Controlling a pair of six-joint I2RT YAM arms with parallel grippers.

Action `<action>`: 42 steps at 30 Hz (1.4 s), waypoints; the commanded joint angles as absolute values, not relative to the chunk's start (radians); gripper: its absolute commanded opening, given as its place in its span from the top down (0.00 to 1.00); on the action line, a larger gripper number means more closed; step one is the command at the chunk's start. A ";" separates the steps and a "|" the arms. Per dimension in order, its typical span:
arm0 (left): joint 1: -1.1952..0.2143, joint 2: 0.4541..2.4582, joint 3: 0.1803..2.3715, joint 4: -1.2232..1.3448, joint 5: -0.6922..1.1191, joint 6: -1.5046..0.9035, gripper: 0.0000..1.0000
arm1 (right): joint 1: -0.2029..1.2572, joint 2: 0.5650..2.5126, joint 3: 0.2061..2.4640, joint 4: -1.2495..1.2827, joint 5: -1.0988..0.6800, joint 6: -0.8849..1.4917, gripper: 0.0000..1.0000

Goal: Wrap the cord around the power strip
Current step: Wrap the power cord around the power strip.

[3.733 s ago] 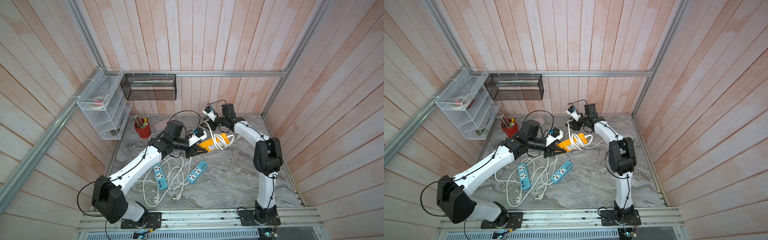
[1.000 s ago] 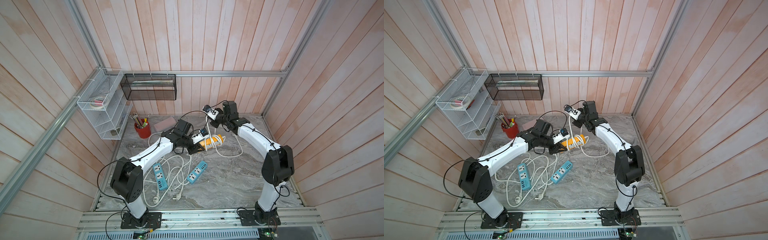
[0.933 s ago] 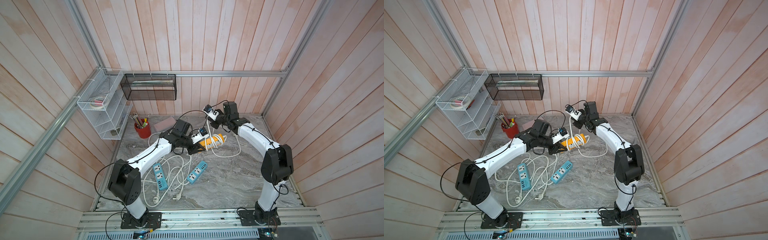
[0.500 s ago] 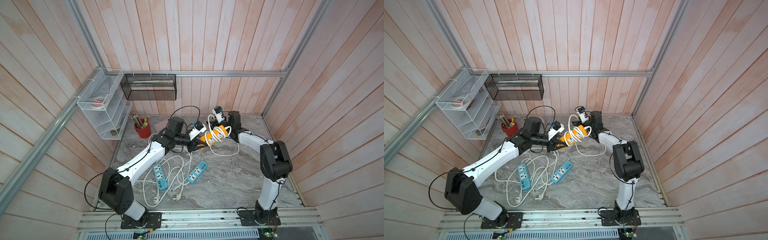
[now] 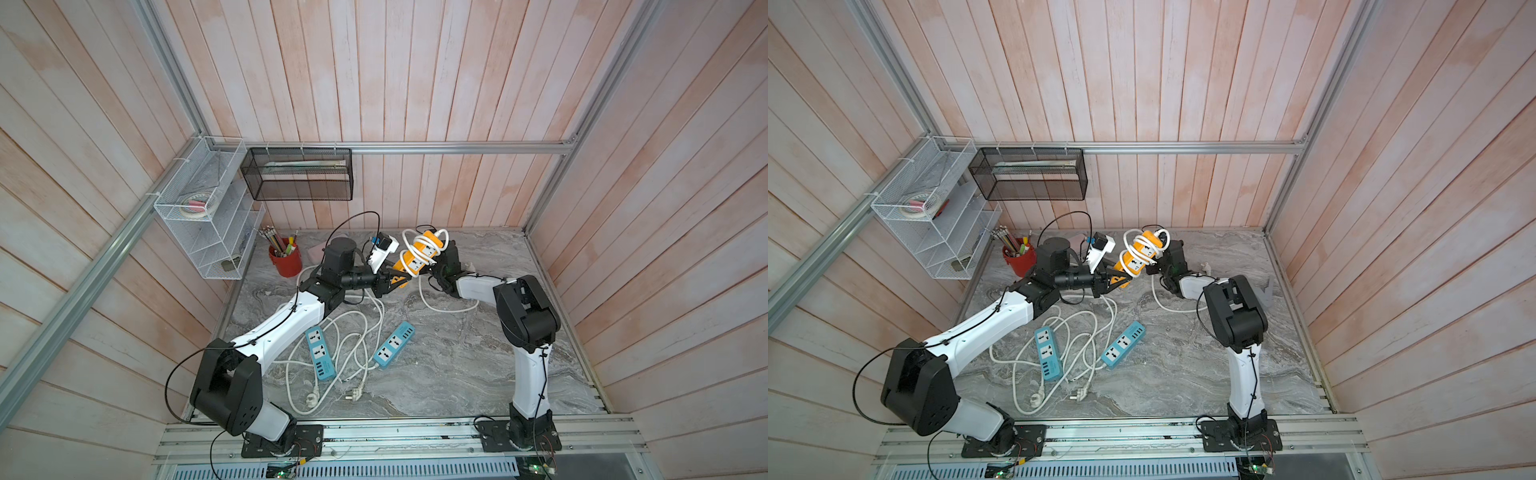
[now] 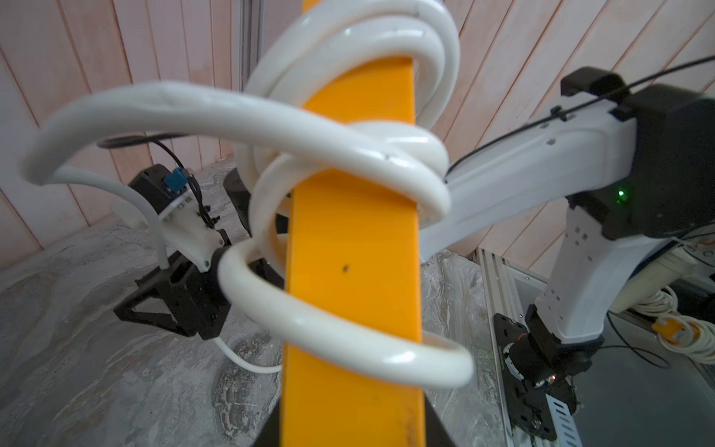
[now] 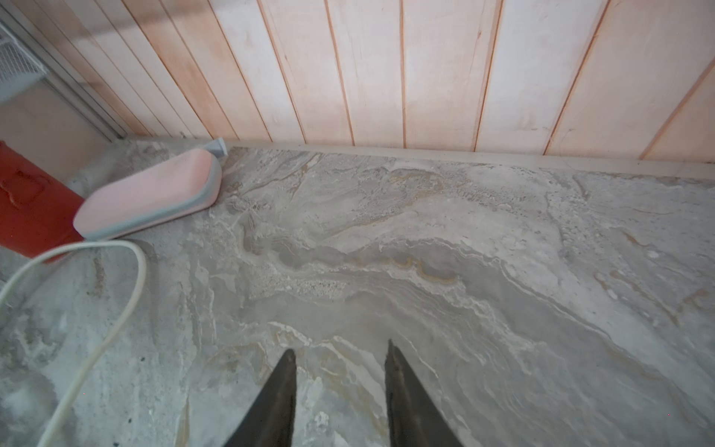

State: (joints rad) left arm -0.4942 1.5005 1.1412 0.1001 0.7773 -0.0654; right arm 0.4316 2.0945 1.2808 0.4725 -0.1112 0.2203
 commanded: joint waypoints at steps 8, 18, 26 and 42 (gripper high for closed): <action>-0.362 1.486 1.147 0.350 0.535 -0.232 1.00 | 0.529 1.931 1.073 0.472 0.066 0.098 0.96; -0.191 1.537 1.259 -0.016 0.364 0.003 1.00 | 0.579 1.753 0.964 0.338 0.346 -0.206 1.00; -0.202 1.630 1.362 -0.183 0.170 0.118 1.00 | 0.745 1.641 0.879 0.546 0.536 -0.652 1.00; -0.477 1.760 1.405 -0.530 0.339 0.453 1.00 | 0.626 1.588 1.297 0.241 0.192 -0.709 1.00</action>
State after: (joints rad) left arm -0.4530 1.7588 1.3994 -0.4355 0.2317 0.3599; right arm 0.6682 1.5959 1.2102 0.2592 0.2993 -0.7349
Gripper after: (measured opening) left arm 0.334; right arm 0.069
